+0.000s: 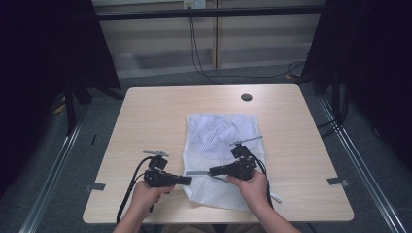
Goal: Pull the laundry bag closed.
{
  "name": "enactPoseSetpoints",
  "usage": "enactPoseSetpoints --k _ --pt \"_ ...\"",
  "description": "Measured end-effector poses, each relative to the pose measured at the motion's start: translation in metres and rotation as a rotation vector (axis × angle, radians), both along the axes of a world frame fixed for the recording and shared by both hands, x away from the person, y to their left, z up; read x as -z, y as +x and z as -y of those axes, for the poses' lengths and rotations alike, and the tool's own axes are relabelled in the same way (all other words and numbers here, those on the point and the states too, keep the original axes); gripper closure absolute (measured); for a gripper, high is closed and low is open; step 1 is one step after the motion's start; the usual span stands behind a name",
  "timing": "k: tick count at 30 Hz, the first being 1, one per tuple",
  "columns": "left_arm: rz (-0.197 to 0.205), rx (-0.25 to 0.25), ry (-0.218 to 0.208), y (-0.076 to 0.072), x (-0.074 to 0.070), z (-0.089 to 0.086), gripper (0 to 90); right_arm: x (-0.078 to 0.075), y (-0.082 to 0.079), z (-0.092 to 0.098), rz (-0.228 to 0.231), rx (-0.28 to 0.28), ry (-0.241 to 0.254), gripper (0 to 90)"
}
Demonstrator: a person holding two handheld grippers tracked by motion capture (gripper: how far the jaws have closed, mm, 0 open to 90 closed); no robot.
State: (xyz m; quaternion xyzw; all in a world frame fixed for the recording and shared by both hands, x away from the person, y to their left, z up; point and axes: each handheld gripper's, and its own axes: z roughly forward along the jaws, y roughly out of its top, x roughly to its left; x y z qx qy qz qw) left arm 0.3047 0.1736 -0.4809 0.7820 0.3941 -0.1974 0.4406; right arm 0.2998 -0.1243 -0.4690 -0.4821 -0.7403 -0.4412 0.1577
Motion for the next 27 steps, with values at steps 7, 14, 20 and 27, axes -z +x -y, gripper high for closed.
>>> enactPoseSetpoints --k 7,14,20,27 --pt "0.001 0.004 0.0 0.0001 0.0002 0.0006 88.3 -0.0002 -0.0009 0.0029 0.0 -0.003 0.009 86.9" --pt "-0.004 0.008 -0.001 -0.0002 0.0003 0.001 88.3 0.0001 -0.0014 0.0045 0.0 -0.006 0.006 86.9" --pt "-0.014 0.011 -0.004 -0.0012 0.0 0.0016 88.3 0.0001 -0.002 0.0048 0.001 -0.01 0.006 87.0" --pt "-0.012 0.004 -0.002 -0.0004 0.0008 -0.0004 88.3 0.0006 -0.0016 0.0082 0.006 0.0 -0.001 86.9"
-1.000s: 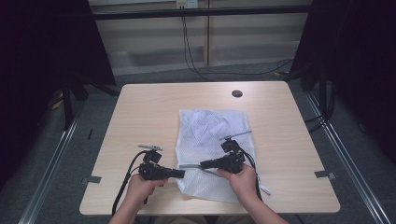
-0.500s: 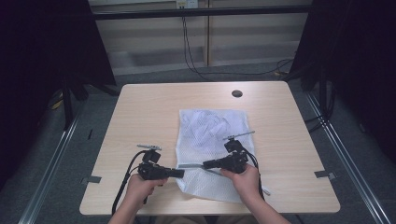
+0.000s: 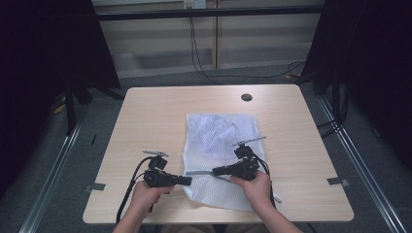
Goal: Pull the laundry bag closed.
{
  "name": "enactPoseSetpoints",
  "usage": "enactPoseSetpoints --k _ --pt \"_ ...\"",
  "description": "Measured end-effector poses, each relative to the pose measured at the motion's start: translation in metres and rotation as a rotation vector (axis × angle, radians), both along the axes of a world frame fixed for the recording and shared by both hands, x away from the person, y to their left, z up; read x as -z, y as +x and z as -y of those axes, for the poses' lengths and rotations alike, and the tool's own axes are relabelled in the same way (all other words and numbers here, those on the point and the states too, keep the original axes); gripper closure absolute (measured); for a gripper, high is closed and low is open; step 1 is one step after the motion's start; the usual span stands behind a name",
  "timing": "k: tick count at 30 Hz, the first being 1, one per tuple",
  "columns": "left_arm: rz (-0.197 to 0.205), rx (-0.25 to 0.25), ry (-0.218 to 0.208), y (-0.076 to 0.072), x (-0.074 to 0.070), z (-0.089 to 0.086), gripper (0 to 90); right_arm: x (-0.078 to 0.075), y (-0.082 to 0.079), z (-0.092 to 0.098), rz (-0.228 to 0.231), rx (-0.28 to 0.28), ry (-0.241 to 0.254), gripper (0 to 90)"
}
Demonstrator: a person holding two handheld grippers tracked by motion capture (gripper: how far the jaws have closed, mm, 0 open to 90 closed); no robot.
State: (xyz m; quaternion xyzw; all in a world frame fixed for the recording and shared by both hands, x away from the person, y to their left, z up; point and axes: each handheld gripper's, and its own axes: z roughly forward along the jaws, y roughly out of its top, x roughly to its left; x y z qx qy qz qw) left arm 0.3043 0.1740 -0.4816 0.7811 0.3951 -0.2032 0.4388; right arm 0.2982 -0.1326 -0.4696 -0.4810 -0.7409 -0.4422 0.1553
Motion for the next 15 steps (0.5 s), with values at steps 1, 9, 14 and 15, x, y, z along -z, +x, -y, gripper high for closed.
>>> enactPoseSetpoints --k 1,9,14,15 --pt "0.005 0.001 0.001 0.0 0.0 0.0 88.3 0.0 0.0 0.001 0.0 0.003 0.002 86.9" --pt "-0.009 0.003 -0.002 0.0 0.001 0.0 88.3 -0.001 -0.001 0.006 -0.004 0.001 -0.005 86.9" --pt "-0.006 -0.001 -0.006 0.001 0.0 -0.003 88.3 0.001 0.0 0.012 -0.013 0.014 0.003 86.9" --pt "-0.006 0.0 -0.007 0.001 0.0 -0.003 88.2 0.001 0.0 0.014 -0.01 0.016 0.001 86.9"
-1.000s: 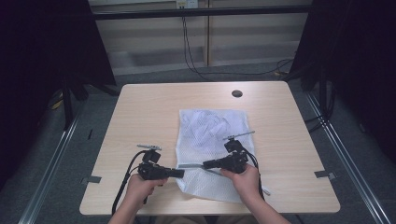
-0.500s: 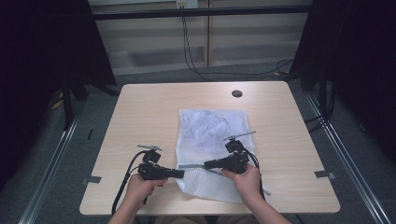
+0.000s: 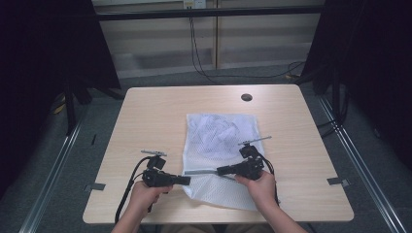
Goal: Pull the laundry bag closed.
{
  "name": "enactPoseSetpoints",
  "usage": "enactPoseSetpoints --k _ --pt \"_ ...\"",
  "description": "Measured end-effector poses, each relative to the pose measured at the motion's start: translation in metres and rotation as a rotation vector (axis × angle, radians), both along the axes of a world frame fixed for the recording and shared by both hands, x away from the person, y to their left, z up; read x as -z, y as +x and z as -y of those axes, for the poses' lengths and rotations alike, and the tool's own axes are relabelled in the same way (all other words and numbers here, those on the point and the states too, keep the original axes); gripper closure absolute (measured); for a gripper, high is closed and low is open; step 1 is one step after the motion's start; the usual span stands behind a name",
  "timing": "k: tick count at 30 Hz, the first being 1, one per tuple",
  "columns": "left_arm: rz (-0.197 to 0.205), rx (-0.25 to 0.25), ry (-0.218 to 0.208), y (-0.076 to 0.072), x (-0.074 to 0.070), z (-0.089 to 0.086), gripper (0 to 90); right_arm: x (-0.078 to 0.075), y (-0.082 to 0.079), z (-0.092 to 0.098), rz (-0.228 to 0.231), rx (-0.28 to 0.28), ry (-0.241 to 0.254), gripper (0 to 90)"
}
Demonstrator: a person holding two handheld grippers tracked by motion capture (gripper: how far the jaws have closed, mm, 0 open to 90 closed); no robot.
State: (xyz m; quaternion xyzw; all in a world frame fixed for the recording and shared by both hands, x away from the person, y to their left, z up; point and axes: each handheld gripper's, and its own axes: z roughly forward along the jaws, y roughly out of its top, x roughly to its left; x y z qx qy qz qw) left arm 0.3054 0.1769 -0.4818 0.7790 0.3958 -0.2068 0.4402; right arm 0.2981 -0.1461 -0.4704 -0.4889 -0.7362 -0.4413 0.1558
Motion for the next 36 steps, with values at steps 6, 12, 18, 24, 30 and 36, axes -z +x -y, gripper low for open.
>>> enactPoseSetpoints --k 6,12,18,24,30,36 --pt "0.004 0.001 -0.004 0.0 0.0 0.0 88.3 -0.001 0.0 0.002 -0.003 0.0 -0.002 86.9" --pt "0.001 -0.01 -0.006 0.001 -0.001 -0.002 88.3 0.0 0.0 0.007 -0.001 0.006 -0.002 86.9" --pt "-0.005 -0.007 -0.012 0.0 -0.001 -0.001 88.3 -0.001 -0.001 0.009 -0.001 0.007 -0.001 86.9" --pt "-0.011 -0.009 -0.014 0.0 -0.001 -0.002 88.2 0.0 -0.001 0.013 0.006 0.008 0.002 86.9" --pt "-0.011 -0.006 -0.019 0.0 -0.002 -0.002 88.2 0.0 -0.002 0.014 0.01 0.01 0.009 86.9" --pt "-0.008 -0.001 -0.021 0.001 -0.002 -0.002 88.2 0.0 -0.002 0.015 0.007 0.012 0.007 86.9"
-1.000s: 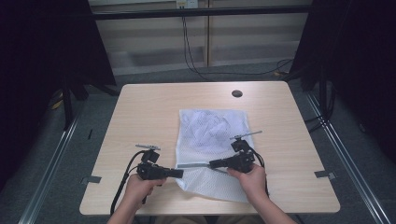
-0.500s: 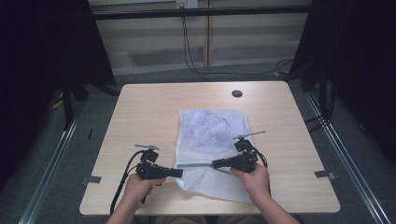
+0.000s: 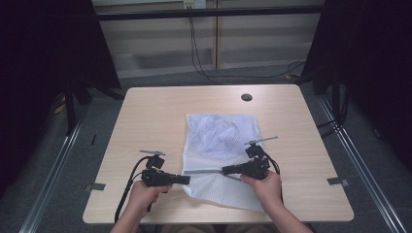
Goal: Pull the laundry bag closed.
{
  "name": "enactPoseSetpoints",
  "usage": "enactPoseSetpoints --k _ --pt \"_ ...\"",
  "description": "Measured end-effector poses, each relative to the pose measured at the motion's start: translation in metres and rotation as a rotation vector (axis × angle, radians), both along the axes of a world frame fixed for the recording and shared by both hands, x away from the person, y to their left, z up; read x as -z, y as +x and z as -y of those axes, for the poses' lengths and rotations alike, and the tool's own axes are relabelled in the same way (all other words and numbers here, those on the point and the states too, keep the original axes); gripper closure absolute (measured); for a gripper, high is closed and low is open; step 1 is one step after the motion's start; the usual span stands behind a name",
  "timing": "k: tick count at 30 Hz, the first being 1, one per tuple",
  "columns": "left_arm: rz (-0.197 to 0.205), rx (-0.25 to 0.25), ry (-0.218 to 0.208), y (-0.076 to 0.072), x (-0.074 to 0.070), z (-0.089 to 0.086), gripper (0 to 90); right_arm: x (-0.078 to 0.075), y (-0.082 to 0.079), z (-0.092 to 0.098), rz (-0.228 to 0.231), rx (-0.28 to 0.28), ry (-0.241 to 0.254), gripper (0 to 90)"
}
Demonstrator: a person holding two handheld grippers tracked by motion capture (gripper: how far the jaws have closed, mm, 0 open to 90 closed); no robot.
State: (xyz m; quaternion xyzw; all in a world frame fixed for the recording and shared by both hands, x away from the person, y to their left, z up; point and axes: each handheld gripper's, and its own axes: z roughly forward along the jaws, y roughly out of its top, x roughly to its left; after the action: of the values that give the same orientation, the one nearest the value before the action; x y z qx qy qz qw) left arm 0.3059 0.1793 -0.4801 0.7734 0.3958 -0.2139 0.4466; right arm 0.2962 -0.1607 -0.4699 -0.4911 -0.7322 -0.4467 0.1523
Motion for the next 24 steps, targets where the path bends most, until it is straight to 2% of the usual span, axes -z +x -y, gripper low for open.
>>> enactPoseSetpoints --k 10,11,15,24 --pt "-0.005 -0.003 0.002 0.0 0.0 -0.001 88.4 0.0 -0.001 0.001 0.005 0.003 -0.012 86.9" --pt "-0.014 -0.006 -0.002 0.0 -0.001 -0.001 88.4 0.0 -0.001 0.001 0.003 0.005 -0.011 86.9" --pt "0.0 -0.007 0.008 0.001 -0.001 -0.004 88.4 0.001 -0.002 0.007 0.005 0.016 -0.012 86.9" --pt "-0.004 -0.017 0.005 0.001 -0.001 -0.006 88.4 0.0 -0.004 0.019 0.008 0.028 -0.021 86.9"
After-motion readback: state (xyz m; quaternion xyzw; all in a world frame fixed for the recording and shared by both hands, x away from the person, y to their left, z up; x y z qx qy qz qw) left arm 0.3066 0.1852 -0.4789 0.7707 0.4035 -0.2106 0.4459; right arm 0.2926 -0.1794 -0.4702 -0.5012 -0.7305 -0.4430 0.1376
